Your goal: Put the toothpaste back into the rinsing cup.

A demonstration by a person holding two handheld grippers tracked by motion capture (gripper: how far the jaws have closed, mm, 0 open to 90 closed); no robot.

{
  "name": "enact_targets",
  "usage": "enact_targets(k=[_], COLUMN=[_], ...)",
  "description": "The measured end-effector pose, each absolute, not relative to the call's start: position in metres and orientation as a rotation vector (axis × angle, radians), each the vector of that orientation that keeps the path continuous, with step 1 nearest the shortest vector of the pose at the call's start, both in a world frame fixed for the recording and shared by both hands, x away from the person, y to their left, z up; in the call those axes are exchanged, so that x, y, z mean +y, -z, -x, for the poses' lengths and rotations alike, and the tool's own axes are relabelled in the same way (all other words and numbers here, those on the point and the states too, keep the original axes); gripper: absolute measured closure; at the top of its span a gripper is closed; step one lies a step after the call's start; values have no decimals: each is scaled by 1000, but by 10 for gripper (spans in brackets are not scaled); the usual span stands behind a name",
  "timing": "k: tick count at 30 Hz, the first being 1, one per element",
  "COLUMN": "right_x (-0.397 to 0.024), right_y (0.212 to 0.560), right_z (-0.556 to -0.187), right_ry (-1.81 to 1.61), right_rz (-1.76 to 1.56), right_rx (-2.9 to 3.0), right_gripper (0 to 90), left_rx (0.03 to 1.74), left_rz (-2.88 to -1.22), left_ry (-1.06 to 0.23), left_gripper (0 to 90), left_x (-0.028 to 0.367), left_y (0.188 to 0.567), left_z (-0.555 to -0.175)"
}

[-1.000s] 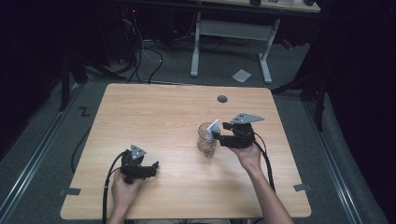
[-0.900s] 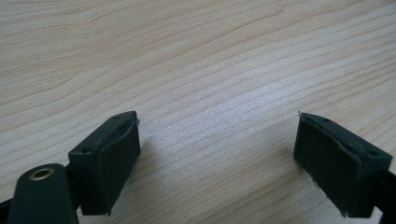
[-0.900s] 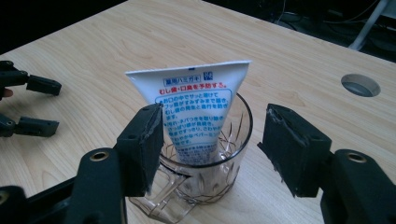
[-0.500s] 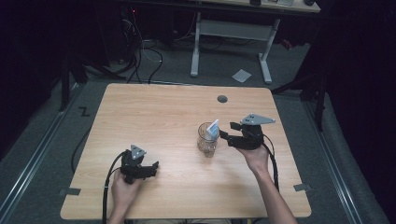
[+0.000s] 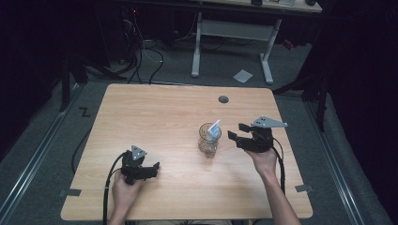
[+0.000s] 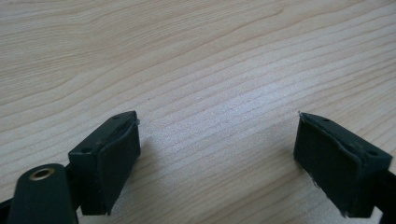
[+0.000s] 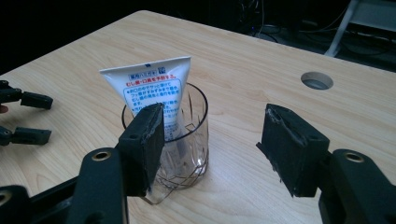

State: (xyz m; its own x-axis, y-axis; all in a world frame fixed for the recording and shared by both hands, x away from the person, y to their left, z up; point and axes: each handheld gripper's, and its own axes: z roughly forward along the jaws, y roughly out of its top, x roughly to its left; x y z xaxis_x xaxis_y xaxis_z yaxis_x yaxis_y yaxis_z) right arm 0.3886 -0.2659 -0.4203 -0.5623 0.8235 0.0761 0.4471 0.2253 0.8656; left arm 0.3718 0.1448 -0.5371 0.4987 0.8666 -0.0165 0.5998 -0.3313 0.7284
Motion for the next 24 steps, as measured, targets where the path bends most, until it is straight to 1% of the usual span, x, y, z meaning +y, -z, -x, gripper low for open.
enact_targets(k=[24], right_x=[-292], right_y=[426], right_z=[-368], right_ry=[-1307], right_rz=[-1233], right_rx=[2050], right_gripper=[393], left_rx=[1200], left_rz=[-2055], left_ry=[-498], left_gripper=[148], left_x=[145], left_y=[537], left_z=[-372])
